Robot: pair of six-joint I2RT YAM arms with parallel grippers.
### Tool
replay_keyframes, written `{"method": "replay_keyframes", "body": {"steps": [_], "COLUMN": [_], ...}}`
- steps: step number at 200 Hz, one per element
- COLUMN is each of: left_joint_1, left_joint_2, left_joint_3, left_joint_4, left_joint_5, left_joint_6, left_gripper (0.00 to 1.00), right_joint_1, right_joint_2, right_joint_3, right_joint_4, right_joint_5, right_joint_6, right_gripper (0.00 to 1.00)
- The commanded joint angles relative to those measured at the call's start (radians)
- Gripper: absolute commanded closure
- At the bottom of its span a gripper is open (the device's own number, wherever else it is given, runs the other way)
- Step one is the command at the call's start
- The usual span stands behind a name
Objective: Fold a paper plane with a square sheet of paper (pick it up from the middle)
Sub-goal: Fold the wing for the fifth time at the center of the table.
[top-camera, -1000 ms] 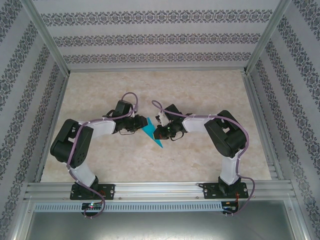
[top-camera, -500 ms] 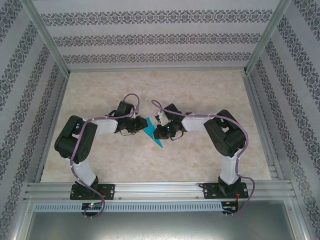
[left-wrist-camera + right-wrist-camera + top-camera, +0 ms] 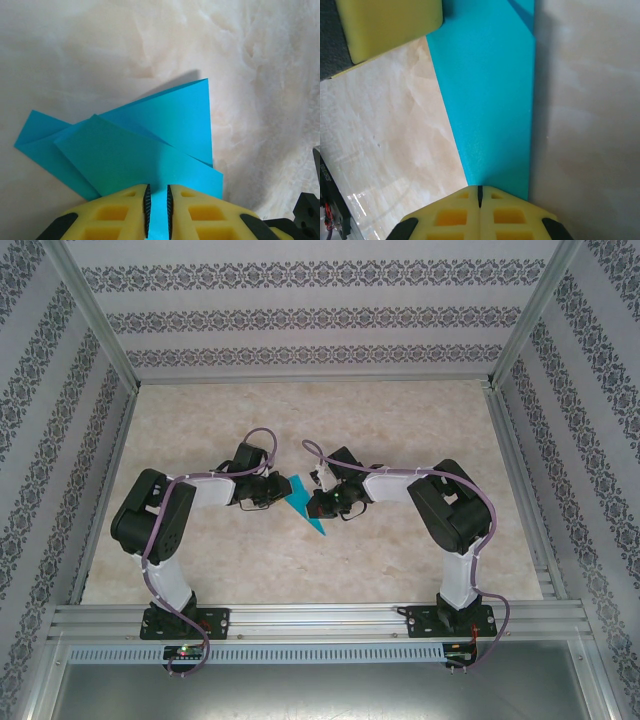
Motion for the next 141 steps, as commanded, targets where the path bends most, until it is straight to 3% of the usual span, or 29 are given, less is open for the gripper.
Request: {"method": "replay_keyframes", "body": {"steps": [1, 56, 111, 141], "left_joint_1": [0.029, 0.099, 0.225, 0.231], "left_joint_2": [0.038, 0.035, 0.043, -0.006], "left_joint_3": [0.01, 0.025, 0.076, 0.094], "left_joint_4": [-0.049, -0.11, -0.145, -0.152], "left_joint_5": [-0.051, -0.083, -0.078, -0.044], "left_joint_6": [-0.015, 0.028, 0.091, 0.134], "left_gripper": [0.8, 0.8, 0.81, 0.81], "right_joint_1": [0.006, 0.006, 0.004, 0.009], "right_joint_2": [0.065, 0.072, 0.069, 0.063], "right_joint_3": [-0.012, -0.036, -0.059, -0.052], "right_joint_4": [-0.084, -0.144, -0.157, -0.154], "right_joint_5": [0.101, 0.135, 0.143, 0.14], "right_joint_6": [-0.025, -0.058, -0.069, -0.064], "right_gripper": [1.0, 1.0, 1.0, 1.0]}}
